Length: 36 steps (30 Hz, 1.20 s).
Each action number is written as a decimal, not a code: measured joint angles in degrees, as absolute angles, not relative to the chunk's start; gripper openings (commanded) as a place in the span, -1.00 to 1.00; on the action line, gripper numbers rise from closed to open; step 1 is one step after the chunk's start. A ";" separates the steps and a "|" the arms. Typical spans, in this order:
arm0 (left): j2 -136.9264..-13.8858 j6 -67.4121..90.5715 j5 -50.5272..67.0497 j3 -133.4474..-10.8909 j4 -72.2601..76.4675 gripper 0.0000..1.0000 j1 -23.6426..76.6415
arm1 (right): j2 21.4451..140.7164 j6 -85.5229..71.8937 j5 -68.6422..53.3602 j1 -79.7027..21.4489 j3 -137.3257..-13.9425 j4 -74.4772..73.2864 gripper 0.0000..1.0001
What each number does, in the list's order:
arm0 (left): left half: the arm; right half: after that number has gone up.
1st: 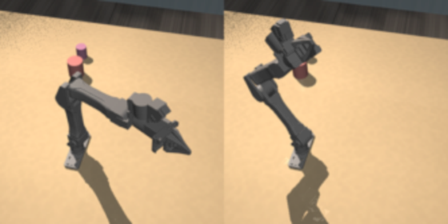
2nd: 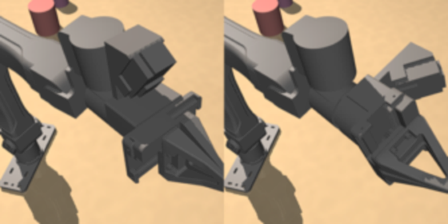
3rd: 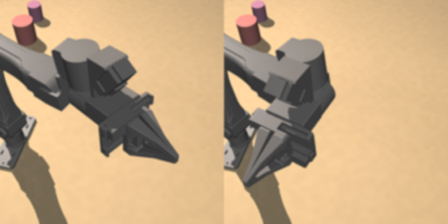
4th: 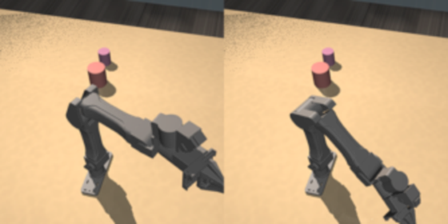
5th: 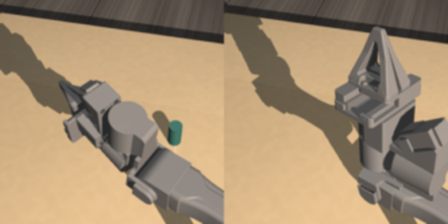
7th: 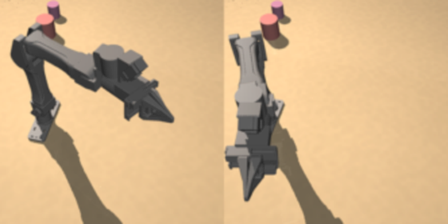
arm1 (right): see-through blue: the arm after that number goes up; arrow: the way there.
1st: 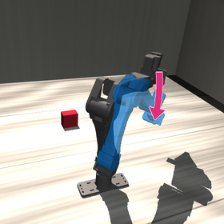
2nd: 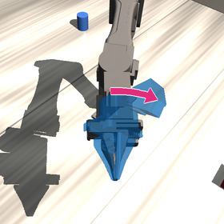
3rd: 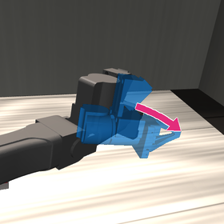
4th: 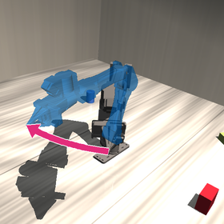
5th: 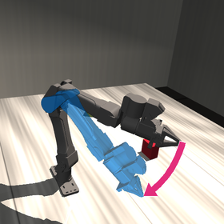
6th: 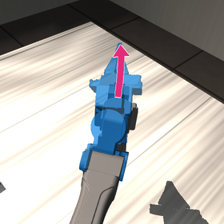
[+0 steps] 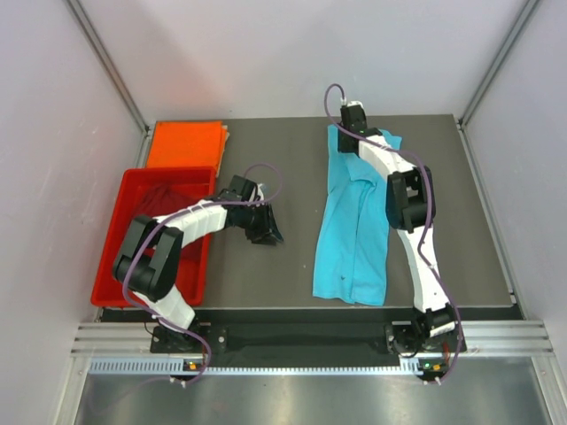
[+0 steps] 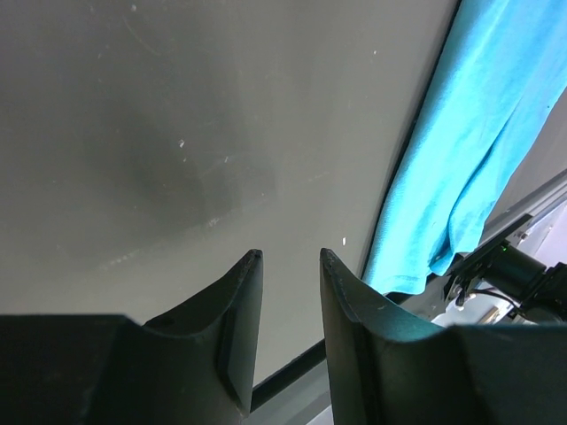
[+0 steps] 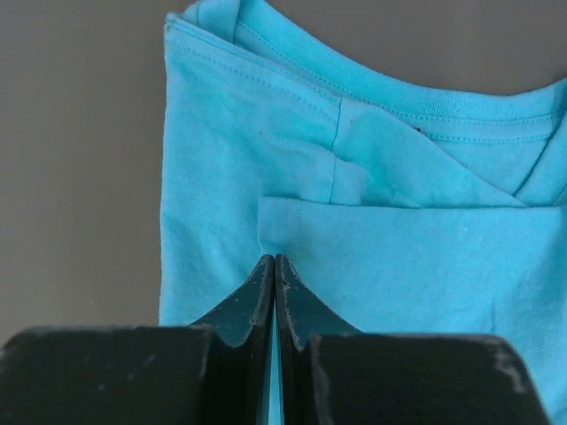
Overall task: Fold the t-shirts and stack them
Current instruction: Fold the tshirt
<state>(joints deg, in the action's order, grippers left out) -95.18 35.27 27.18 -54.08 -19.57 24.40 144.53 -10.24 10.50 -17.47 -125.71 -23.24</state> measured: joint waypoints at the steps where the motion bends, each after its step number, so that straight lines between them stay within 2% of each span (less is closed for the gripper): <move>1: -95.18 35.35 27.33 -53.91 -19.51 -0.26 24.40 | 144.53 -10.00 10.50 -17.47 -125.71 -22.92 -1.00; 36: -95.77 37.19 29.17 -52.47 -17.23 -0.25 24.40 | 141.71 -5.96 7.11 -19.66 -122.26 -18.52 -1.00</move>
<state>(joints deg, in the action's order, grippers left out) -95.77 37.19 29.17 -52.47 -17.23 24.40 141.71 -5.96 7.11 -19.66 -122.26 -18.52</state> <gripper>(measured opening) 0.372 0.005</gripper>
